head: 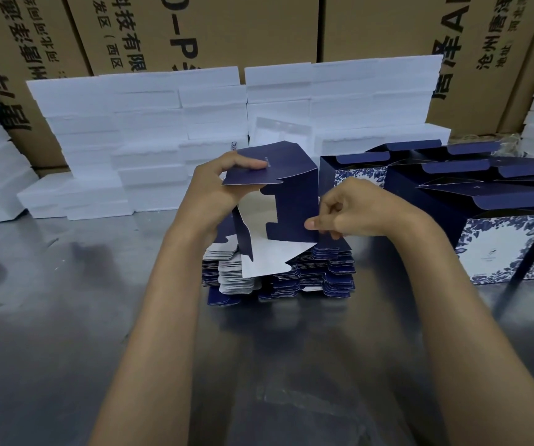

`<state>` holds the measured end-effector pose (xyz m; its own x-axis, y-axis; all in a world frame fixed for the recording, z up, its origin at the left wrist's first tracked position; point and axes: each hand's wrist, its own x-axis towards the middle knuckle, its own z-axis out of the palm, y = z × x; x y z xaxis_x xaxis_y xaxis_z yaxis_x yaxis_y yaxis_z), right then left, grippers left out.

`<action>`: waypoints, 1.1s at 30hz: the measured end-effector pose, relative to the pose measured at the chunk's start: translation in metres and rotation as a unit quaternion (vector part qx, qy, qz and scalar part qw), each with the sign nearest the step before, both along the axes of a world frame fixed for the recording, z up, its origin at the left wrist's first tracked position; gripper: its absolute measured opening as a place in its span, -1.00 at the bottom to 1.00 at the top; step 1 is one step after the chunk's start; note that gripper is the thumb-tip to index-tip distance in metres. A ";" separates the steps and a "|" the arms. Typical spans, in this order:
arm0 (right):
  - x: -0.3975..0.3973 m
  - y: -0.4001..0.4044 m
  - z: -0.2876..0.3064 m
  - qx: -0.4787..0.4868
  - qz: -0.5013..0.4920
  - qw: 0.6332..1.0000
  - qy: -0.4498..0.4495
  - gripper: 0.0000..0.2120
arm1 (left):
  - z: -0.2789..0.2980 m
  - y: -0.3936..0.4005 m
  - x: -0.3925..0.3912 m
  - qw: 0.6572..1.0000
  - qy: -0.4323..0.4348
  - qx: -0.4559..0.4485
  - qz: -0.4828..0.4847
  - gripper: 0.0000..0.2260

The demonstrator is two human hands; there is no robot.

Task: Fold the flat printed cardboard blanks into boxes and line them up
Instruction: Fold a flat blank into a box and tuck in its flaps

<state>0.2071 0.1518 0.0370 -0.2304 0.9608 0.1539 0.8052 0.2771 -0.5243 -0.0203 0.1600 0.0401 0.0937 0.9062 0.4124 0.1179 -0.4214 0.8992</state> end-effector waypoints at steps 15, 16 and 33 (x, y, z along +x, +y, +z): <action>-0.002 -0.007 0.009 0.096 0.000 0.994 0.051 -0.59 | 0.001 -0.002 -0.002 1.000 0.011 -0.004 -0.005 -0.81; -0.002 -0.008 0.009 0.093 0.000 0.994 0.052 -0.59 | 0.000 -0.002 -0.003 1.000 0.011 -0.005 -0.007 -0.80; -0.004 -0.014 0.019 0.136 0.009 0.985 0.103 -0.67 | 0.000 -0.001 -0.009 0.998 0.027 0.013 -0.053 -0.70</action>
<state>0.2027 0.1382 0.0555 -0.1832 0.8739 0.4502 0.6832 0.4425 -0.5809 -0.0292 0.1589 0.0403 0.2110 0.8789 0.4278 0.1184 -0.4574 0.8814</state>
